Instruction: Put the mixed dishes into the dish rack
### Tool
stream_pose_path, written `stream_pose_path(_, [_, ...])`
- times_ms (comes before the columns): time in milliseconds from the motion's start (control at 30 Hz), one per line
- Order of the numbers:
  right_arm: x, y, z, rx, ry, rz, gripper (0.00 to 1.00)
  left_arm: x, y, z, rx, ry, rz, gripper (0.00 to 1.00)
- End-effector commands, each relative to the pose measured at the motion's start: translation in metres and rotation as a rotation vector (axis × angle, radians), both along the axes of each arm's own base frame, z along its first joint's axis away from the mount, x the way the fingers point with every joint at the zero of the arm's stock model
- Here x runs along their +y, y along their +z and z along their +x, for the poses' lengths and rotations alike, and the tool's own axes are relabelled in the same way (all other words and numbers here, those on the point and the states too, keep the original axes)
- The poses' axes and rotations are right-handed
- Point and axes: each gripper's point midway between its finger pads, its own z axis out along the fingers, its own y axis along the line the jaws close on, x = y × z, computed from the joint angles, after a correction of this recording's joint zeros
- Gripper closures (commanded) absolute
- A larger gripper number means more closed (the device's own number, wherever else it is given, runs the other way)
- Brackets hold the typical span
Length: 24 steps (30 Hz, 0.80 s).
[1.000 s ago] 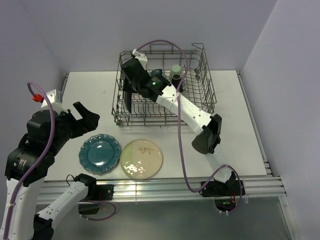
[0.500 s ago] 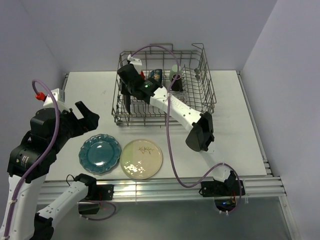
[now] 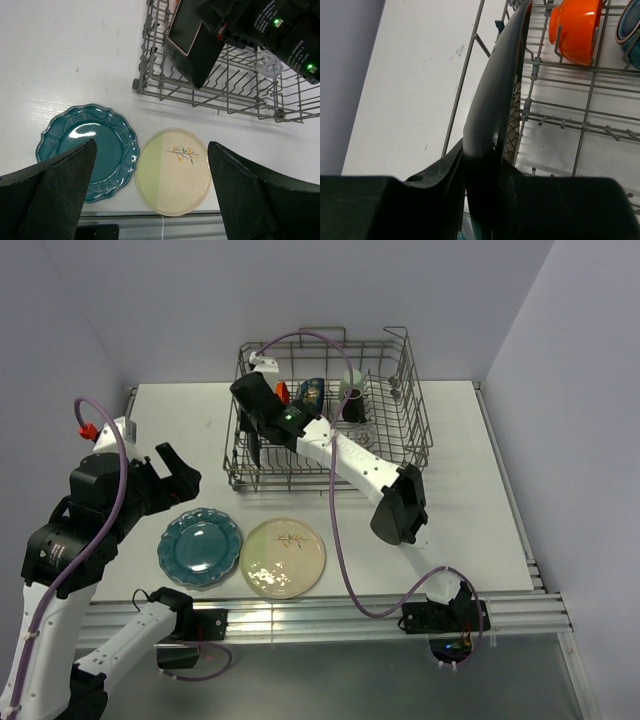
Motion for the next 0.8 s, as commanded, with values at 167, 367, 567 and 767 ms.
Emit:
stream_pose_path(167, [0.033, 0.024, -0.034, -0.068, 0.056, 0.029, 0.81, -0.003, -0.007, -0.003, 0.04, 0.009, -0.029, 0.01])
stream_pose_path(367, [0.024, 0.016, -0.045, -0.05, 0.008, -0.019, 0.81, -0.003, -0.006, -0.008, 0.053, 0.017, -0.056, 0.01])
stream_pose_path(567, [0.017, 0.011, -0.054, -0.03, -0.06, -0.031, 0.83, -0.007, -0.004, -0.009, 0.062, 0.016, -0.084, 0.01])
stream_pose_path(767, [0.01, -0.011, -0.058, 0.039, -0.105, -0.05, 0.73, -0.009, -0.005, -0.009, 0.082, 0.014, -0.093, 0.01])
